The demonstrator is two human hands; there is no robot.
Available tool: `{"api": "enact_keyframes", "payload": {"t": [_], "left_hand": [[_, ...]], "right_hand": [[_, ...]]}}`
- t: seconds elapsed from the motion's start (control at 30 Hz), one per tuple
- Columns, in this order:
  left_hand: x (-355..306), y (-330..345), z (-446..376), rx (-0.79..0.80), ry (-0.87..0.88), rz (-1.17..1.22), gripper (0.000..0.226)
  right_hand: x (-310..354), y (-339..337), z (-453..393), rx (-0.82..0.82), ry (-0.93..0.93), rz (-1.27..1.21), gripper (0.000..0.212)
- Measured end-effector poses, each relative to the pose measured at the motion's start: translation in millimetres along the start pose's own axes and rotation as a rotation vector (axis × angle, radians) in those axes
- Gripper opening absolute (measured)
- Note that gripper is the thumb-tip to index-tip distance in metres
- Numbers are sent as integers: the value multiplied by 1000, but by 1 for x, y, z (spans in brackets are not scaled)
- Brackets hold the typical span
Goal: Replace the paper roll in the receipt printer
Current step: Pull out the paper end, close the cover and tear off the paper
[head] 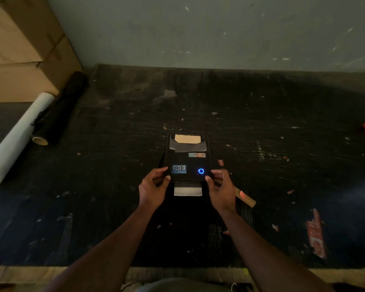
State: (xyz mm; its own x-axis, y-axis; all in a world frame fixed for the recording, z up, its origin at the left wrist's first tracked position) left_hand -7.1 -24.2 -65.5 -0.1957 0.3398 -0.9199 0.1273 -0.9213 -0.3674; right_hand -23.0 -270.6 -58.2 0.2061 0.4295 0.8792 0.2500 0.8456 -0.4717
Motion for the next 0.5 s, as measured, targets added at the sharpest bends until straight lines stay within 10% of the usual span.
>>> {"api": "enact_keyframes", "payload": {"t": [0.5], "left_hand": [[1,-1,2,2,5,23,36]], "right_hand": [[-1,0,1,5,-8,-20,28]]}}
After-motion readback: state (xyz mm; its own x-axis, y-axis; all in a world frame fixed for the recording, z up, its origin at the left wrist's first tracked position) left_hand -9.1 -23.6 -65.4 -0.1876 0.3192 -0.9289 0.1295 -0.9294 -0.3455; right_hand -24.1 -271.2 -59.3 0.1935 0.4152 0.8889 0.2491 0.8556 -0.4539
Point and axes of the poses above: each hand's wrist, its own z-axis away from the middle knuckle, its own y-axis out of the palm, x = y × z, the point moved 3 cm from there along -z, towards the middle knuckle, and after that the axes turned 5 degrees about z, right-handed, at the moved point
